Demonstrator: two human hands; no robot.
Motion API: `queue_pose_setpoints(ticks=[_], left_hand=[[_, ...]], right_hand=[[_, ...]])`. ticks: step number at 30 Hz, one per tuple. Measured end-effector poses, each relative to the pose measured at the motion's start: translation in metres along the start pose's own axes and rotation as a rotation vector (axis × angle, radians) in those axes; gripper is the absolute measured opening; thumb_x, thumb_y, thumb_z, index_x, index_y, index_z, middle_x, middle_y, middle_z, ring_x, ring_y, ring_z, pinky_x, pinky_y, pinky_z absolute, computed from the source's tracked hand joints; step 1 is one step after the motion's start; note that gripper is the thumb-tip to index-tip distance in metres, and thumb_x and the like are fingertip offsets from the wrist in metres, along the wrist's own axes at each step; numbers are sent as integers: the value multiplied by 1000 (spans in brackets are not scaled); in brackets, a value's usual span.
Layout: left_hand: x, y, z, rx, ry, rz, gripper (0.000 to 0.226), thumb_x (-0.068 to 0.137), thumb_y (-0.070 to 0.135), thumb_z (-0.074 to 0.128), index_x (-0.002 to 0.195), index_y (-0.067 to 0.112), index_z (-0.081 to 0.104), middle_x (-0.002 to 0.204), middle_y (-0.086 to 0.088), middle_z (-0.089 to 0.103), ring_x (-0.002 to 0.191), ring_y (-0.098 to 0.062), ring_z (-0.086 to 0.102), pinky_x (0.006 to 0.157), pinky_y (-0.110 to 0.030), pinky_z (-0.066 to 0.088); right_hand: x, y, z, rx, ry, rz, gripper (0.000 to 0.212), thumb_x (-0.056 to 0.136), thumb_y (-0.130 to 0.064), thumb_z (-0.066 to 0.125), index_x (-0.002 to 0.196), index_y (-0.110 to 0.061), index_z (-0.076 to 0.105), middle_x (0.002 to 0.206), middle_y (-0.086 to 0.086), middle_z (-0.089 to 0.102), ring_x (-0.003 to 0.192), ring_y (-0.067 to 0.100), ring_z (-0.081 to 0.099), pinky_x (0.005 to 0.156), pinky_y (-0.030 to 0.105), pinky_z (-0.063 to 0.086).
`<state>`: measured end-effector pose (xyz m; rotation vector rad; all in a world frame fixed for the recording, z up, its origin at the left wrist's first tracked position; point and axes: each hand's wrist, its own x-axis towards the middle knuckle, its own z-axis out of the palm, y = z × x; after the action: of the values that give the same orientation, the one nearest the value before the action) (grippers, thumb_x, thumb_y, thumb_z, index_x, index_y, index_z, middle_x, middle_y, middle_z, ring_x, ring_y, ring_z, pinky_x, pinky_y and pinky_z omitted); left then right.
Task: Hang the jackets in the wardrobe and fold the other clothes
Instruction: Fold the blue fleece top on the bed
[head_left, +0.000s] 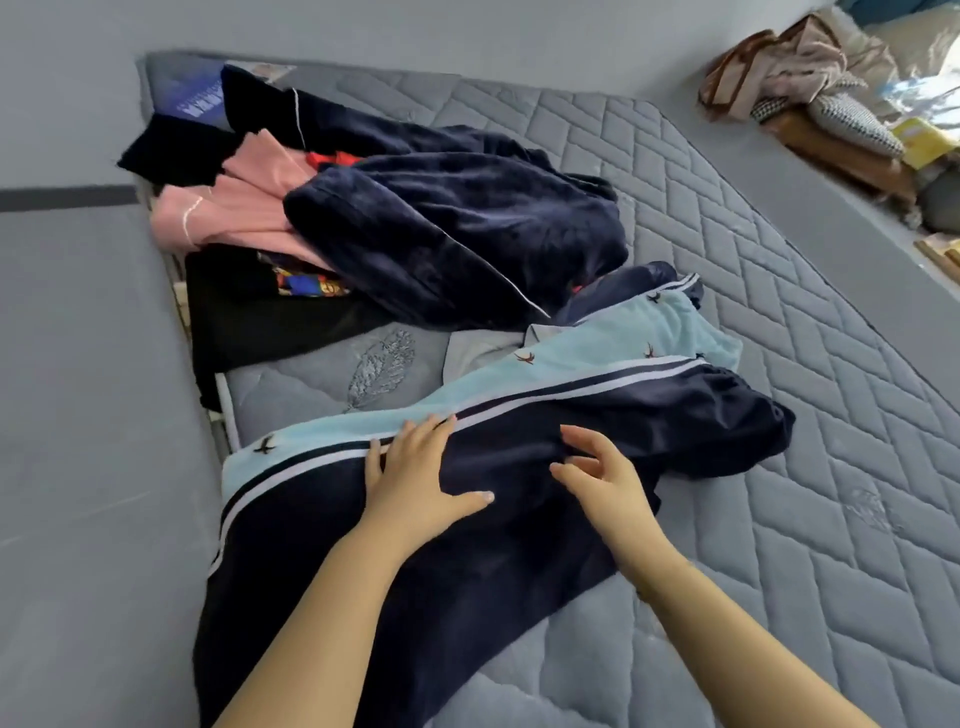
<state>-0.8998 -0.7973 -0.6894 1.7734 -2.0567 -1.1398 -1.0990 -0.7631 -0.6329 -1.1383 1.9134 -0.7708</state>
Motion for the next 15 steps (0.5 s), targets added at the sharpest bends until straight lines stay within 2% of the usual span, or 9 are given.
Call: queue_pose_setpoints(ticks=[2,4,6,8,10,12,14,15], left_hand=[[2,-9,29,128,126,23,89,73,70,63,148,41,25,146,15,30,141,-11,22,118,-41,2],[-4,-10,50,162,350,83,64,72,64,69,129,42,52,120,16,47,120,-12,45,107,-35,22],[-14,-6,66,107,563,140,33,70,49,80,98,35,71,89,16,53,91,-15,57,86,-31,33],[-29,4,78,57,668,140,18,70,36,83,85,28,76,74,15,53,76,-15,56,79,-33,38],[-54,23,81,-87,654,139,10,74,29,81,83,26,77,70,12,56,72,-14,56,79,-38,45],[-78,47,74,-254,619,111,5,77,31,76,79,26,75,71,9,61,73,-12,59,80,-38,48],[-96,73,63,-447,517,54,21,76,46,68,79,26,73,79,6,67,78,-13,63,79,-30,50],[-102,85,60,-563,413,27,29,75,52,65,82,26,73,84,6,70,81,-11,66,76,-23,51]], right_hand=[[19,24,-3,-225,-114,-262,51,87,-16,67,131,-36,52,134,-21,50,117,-6,48,96,14,43],[31,51,-3,-514,-249,-545,64,85,-28,66,143,-36,40,150,-20,32,134,-5,32,111,15,28],[34,77,-3,-714,-307,-759,83,81,-38,63,152,-37,19,160,-16,6,145,3,13,119,23,13],[27,103,-13,-783,-266,-855,102,76,-39,67,154,-37,2,162,-10,-11,149,10,-1,120,36,2],[16,122,-33,-764,-142,-864,114,70,-36,76,155,-33,-1,163,0,-13,150,20,-3,118,48,4],[14,129,-52,-732,-21,-880,121,66,-39,81,156,-29,1,163,6,-6,150,28,0,116,58,10],[27,130,-65,-748,55,-889,125,63,-47,80,156,-27,0,163,9,-1,150,32,-3,115,63,8],[35,128,-70,-770,55,-872,127,62,-52,79,156,-26,-2,163,8,3,150,33,-4,114,63,4]])
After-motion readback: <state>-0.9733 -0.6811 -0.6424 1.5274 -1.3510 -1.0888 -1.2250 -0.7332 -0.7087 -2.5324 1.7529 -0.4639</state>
